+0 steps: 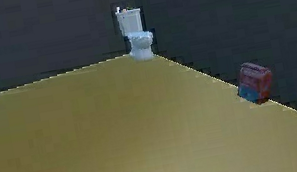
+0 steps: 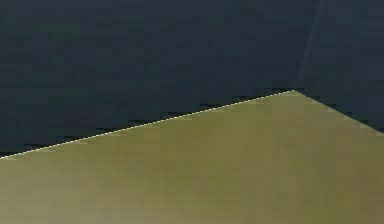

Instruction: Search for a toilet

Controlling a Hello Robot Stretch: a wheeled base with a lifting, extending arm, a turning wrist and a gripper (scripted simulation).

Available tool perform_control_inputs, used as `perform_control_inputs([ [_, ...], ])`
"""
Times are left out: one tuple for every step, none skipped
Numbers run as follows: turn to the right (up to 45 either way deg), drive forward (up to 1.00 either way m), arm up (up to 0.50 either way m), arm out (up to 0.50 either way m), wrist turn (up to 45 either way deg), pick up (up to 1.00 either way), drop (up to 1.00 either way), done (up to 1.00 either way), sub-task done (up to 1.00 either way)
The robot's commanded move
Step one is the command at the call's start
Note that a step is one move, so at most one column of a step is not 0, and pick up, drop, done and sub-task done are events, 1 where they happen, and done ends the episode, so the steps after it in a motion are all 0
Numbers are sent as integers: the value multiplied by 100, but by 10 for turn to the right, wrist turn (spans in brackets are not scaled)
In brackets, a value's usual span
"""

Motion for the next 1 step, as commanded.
perform_control_inputs([
  [0, 100, 0, 0, 0, 0, 0, 0, 0],
])
